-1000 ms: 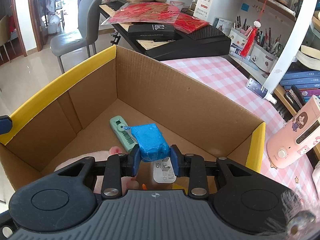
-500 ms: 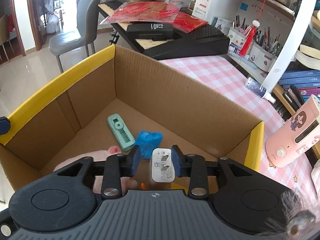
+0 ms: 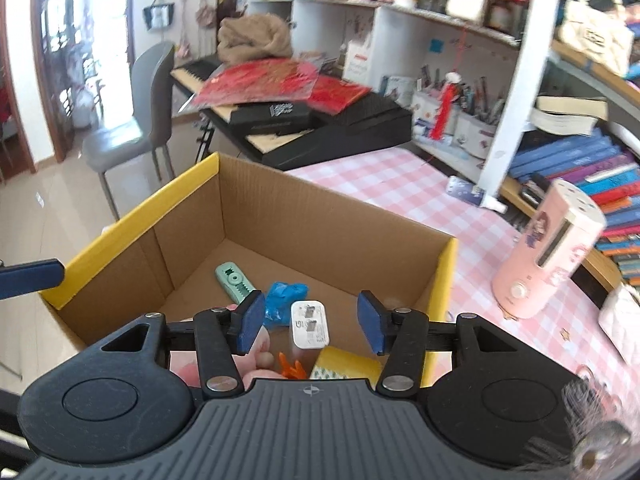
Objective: Organize objects
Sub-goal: 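Withdraw both grippers from the yellow box back over the table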
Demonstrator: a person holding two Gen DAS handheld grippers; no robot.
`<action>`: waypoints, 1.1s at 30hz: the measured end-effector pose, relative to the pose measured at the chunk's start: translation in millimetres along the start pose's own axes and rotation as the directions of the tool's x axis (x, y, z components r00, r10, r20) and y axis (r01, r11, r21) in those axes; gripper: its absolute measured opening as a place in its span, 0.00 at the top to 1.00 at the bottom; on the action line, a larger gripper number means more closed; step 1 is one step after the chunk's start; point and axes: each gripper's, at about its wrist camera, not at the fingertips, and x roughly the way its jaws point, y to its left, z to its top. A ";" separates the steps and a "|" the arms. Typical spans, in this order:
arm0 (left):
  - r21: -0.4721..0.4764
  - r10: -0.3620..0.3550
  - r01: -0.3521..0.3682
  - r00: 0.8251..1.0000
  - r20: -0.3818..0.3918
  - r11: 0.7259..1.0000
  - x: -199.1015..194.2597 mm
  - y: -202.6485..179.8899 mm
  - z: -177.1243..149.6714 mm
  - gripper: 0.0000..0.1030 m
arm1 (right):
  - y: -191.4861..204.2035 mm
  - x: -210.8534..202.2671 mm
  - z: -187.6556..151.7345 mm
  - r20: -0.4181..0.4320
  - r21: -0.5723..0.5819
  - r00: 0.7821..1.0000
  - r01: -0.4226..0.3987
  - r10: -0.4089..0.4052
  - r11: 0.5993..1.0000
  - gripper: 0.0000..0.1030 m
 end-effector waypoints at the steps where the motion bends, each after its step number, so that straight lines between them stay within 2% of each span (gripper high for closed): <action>1: 0.002 -0.005 0.005 1.000 0.003 1.000 -1.5 0.0 -0.3 0.15 | -0.9 -5.5 -1.6 0.009 0.011 1.000 0.008 -0.008 1.000 0.52; 13: 0.028 -0.069 0.068 0.998 0.014 0.997 -24.1 1.7 -11.0 0.15 | 4.7 -58.4 -33.8 0.058 0.099 0.992 0.102 -0.108 0.990 0.51; 16: 0.038 -0.080 0.080 0.997 0.003 0.996 -29.3 2.0 -15.2 0.14 | 9.3 -69.4 -45.6 0.065 0.129 0.986 0.141 -0.150 0.981 0.43; 23: 0.060 -0.109 0.110 0.994 -0.017 0.992 -44.3 3.9 -27.7 0.13 | 25.0 -91.7 -83.3 0.040 0.175 0.968 0.238 -0.249 0.955 0.33; 33: 0.094 -0.126 0.129 0.991 -0.040 0.987 -59.7 4.9 -43.0 0.13 | 45.3 -107.6 -120.8 -0.019 0.243 0.943 0.327 -0.332 0.913 0.27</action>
